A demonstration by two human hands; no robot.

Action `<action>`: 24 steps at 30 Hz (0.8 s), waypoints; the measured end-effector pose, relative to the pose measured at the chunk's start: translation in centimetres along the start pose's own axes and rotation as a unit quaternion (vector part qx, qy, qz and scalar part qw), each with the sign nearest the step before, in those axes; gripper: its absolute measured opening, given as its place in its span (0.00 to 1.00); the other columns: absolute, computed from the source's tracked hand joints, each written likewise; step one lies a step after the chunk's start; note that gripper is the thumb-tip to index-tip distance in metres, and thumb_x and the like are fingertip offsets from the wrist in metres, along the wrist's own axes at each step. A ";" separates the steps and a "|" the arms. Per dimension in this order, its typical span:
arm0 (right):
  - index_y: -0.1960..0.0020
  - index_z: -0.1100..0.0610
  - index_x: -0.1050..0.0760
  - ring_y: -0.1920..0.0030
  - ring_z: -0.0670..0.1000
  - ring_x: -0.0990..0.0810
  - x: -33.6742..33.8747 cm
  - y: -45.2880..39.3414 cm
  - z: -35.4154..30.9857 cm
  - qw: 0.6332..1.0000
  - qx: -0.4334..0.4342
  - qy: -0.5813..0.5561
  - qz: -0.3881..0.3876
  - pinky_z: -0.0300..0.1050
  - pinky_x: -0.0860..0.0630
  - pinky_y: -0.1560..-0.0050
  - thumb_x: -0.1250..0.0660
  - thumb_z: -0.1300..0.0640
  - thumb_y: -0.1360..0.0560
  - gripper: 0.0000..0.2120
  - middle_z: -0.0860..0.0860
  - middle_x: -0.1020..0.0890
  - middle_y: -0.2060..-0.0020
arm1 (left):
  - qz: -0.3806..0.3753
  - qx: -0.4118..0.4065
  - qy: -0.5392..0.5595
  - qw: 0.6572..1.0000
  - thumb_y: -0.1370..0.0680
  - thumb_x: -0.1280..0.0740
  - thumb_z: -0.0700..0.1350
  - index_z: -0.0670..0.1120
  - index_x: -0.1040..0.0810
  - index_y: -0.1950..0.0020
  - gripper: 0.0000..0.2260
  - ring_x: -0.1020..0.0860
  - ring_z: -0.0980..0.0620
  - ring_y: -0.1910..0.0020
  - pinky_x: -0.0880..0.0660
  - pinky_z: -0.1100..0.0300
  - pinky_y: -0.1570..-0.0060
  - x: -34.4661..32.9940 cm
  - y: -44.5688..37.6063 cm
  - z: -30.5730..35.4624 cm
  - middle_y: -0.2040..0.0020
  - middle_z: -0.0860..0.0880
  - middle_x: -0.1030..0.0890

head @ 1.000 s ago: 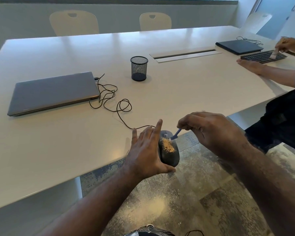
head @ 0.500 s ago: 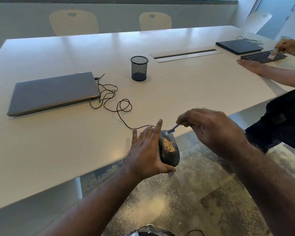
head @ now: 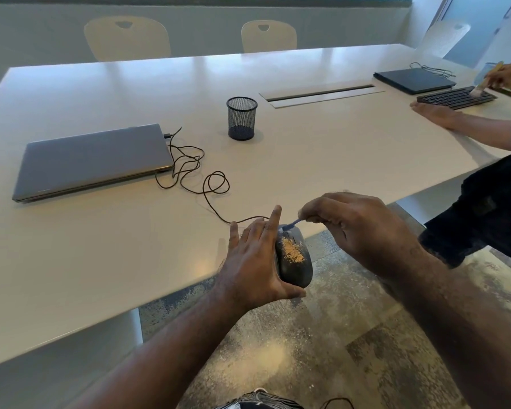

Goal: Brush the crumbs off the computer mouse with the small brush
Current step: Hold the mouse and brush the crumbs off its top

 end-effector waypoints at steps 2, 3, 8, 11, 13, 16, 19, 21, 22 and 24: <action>0.47 0.59 0.19 0.58 0.54 0.16 -0.5 0.1 -0.1 1.000 0.004 0.009 -0.015 0.48 0.18 0.59 0.28 0.71 0.30 0.14 0.54 0.14 0.55 | 0.001 0.002 0.004 1.000 0.42 0.26 0.72 0.55 0.68 0.22 0.65 0.50 0.51 0.22 0.65 0.41 0.25 0.1 -0.1 -0.2 0.22 0.49 0.43; 0.47 0.59 0.19 0.58 0.54 0.16 -0.6 0.2 0.0 1.000 0.003 0.010 -0.017 0.48 0.18 0.59 0.28 0.71 0.30 0.14 0.54 0.14 0.55 | 0.001 0.003 0.005 1.000 0.42 0.26 0.72 0.55 0.68 0.22 0.65 0.50 0.51 0.22 0.65 0.41 0.25 0.1 -0.1 -0.2 0.22 0.49 0.43; 0.48 0.59 0.19 0.58 0.53 0.16 0.3 0.3 0.2 1.000 -0.008 0.003 0.002 0.47 0.18 0.59 0.28 0.71 0.29 0.13 0.53 0.14 0.56 | -0.007 0.008 -0.001 1.000 0.41 0.26 0.72 0.54 0.67 0.22 0.65 0.50 0.50 0.22 0.65 0.41 0.25 -0.2 0.1 -0.5 0.22 0.48 0.44; 0.48 0.59 0.19 0.58 0.52 0.16 0.0 0.3 -0.3 1.000 0.005 0.002 -0.001 0.44 0.20 0.59 0.28 0.71 0.30 0.13 0.54 0.14 0.56 | -0.007 0.008 0.005 1.000 0.41 0.26 0.72 0.55 0.68 0.22 0.65 0.51 0.51 0.22 0.67 0.42 0.25 -0.3 0.0 -0.3 0.22 0.49 0.44; 0.47 0.59 0.19 0.58 0.52 0.16 -0.8 0.4 -0.4 1.000 0.008 0.011 -0.018 0.40 0.24 0.58 0.27 0.71 0.31 0.14 0.53 0.14 0.56 | -0.003 0.006 0.008 1.000 0.41 0.26 0.72 0.55 0.69 0.23 0.65 0.50 0.52 0.22 0.67 0.43 0.25 -0.1 0.0 -0.2 0.22 0.49 0.43; 0.48 0.58 0.19 0.58 0.51 0.16 -1.6 0.7 -0.1 0.999 0.004 0.025 -0.043 0.32 0.33 0.59 0.26 0.70 0.32 0.15 0.52 0.14 0.56 | 0.000 0.003 0.008 1.000 0.41 0.26 0.72 0.55 0.69 0.22 0.65 0.50 0.52 0.22 0.68 0.45 0.26 0.1 0.0 -0.1 0.22 0.49 0.43; 0.49 0.58 0.18 0.59 0.50 0.17 -0.9 1.0 0.4 0.999 -0.011 0.028 -0.039 0.29 0.34 0.58 0.26 0.71 0.32 0.16 0.52 0.14 0.57 | -0.004 0.005 0.002 1.000 0.42 0.26 0.72 0.54 0.69 0.22 0.66 0.50 0.52 0.22 0.67 0.43 0.25 -0.1 0.2 -0.3 0.22 0.48 0.43; 0.49 0.58 0.18 0.60 0.51 0.17 -0.3 1.1 0.4 0.999 -0.013 0.027 -0.026 0.35 0.27 0.59 0.26 0.72 0.32 0.15 0.53 0.14 0.57 | -0.009 0.007 0.001 1.000 0.42 0.26 0.72 0.54 0.68 0.22 0.66 0.50 0.52 0.22 0.66 0.42 0.25 -0.3 0.2 -0.4 0.22 0.48 0.43; 0.49 0.59 0.18 0.60 0.50 0.17 0.0 1.1 0.4 0.999 -0.015 0.022 -0.018 0.36 0.26 0.59 0.27 0.72 0.31 0.14 0.53 0.14 0.57 | -0.010 0.007 0.001 1.000 0.42 0.26 0.72 0.54 0.68 0.22 0.66 0.50 0.52 0.22 0.66 0.41 0.25 -0.3 0.2 -0.3 0.22 0.48 0.43; 0.48 0.59 0.19 0.59 0.47 0.18 0.0 1.2 0.5 1.000 -0.018 0.009 -0.012 0.33 0.27 0.58 0.28 0.70 0.30 0.13 0.52 0.14 0.56 | -0.011 0.006 0.000 1.000 0.42 0.26 0.72 0.54 0.68 0.22 0.65 0.50 0.51 0.22 0.65 0.41 0.25 -0.4 0.2 -0.2 0.22 0.49 0.43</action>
Point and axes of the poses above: each hand's wrist, its own y-axis away from the middle knuckle, its own x-axis out of the back of the hand, z = x × y, the point moved 9 cm from there along -y, towards the middle knuckle
